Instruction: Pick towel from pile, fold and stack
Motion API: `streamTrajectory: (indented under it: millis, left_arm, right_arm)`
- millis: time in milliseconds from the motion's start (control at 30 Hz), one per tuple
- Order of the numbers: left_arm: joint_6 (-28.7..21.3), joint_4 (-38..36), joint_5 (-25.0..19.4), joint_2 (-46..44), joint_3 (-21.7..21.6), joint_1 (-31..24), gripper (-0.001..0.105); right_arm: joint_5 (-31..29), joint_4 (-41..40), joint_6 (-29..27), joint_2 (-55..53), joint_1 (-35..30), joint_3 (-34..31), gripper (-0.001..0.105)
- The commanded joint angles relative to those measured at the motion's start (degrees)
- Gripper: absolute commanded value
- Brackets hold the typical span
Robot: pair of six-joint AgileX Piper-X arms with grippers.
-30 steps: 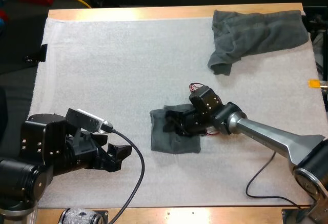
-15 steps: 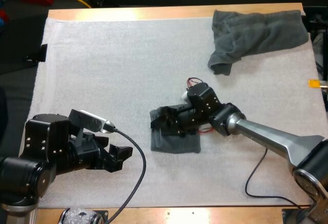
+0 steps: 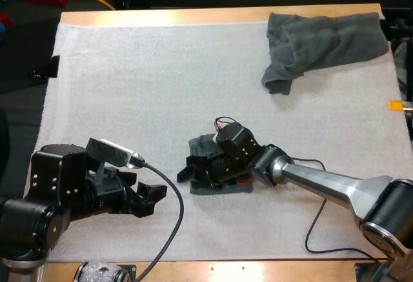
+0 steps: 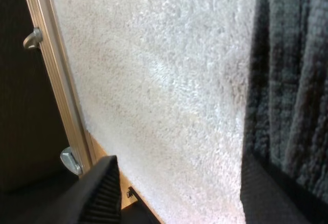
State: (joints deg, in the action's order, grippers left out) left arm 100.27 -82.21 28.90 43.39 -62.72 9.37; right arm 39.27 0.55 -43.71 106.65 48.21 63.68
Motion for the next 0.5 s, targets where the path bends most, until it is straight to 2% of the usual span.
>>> streamTrajectory:
  millis: [0, 167, 467]
  left_arm:
    - [-0.23, 0.21, 0.44, 0.19, -0.01, -0.06, 0.069]
    - [-0.23, 0.21, 0.50, 0.19, -0.01, -0.06, 0.069]
    - [-0.23, 0.21, 2.84, 0.19, -0.01, -0.06, 0.069]
  right_arm:
    - [0.32, 0.33, 0.03, 0.26, -0.03, 0.14, 0.053]
    - [6.26, 4.81, -0.14, -0.88, 0.06, 0.14, 0.053]
    - [2.16, 3.33, -2.04, -7.11, 0.06, 0.14, 0.053]
